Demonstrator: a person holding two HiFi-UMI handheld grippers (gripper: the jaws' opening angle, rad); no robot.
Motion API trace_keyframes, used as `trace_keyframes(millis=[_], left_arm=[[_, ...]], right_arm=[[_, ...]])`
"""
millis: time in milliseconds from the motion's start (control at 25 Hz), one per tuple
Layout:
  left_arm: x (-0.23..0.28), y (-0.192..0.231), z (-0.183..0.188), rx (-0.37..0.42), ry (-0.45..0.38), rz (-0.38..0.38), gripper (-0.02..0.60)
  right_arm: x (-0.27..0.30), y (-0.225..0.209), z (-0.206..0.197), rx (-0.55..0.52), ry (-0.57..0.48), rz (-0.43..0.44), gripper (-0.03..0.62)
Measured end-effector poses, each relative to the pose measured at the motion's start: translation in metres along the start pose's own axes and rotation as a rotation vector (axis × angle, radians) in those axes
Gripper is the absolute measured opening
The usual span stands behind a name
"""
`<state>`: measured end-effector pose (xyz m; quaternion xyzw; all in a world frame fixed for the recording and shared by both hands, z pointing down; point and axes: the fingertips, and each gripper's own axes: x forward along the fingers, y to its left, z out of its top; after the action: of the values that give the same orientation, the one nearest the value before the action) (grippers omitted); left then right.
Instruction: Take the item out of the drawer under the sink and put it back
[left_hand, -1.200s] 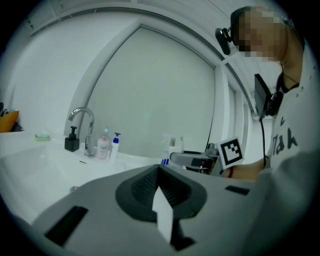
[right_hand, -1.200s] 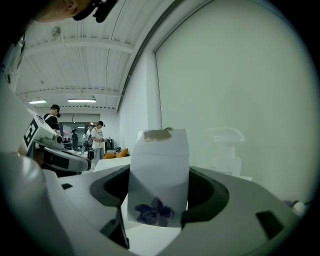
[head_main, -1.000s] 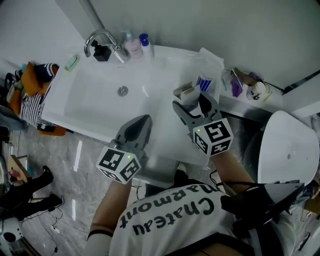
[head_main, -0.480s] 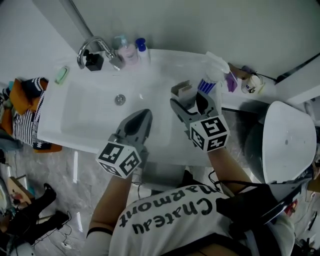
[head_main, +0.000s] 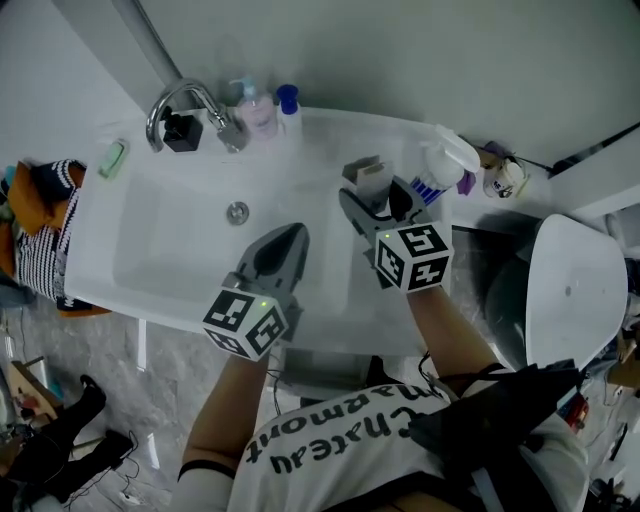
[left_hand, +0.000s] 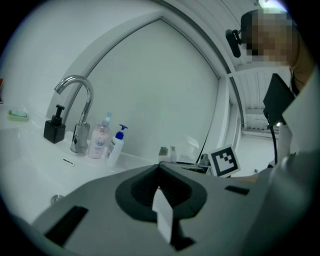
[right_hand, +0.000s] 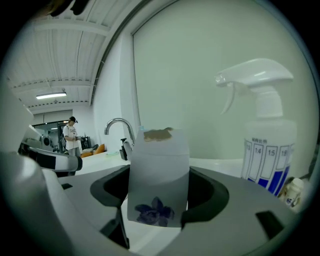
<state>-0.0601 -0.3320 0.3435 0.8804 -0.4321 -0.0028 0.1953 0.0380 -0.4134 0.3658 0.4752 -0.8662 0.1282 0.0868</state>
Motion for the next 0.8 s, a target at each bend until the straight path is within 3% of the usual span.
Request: trace_keyframes(millis=[640,800], left_arm=[[0.022,0.025,-0.027,-0.047,0.024,0.051,0.008],[0.022,0.028,-0.028,-0.046,0.026,0.056,0.009]], right_arm=[[0.050,-0.040,-0.029,0.065,0.103,-0.100,0.331],[0.058,-0.047,-0.030,0.021,0.138,-0.136,0.331]])
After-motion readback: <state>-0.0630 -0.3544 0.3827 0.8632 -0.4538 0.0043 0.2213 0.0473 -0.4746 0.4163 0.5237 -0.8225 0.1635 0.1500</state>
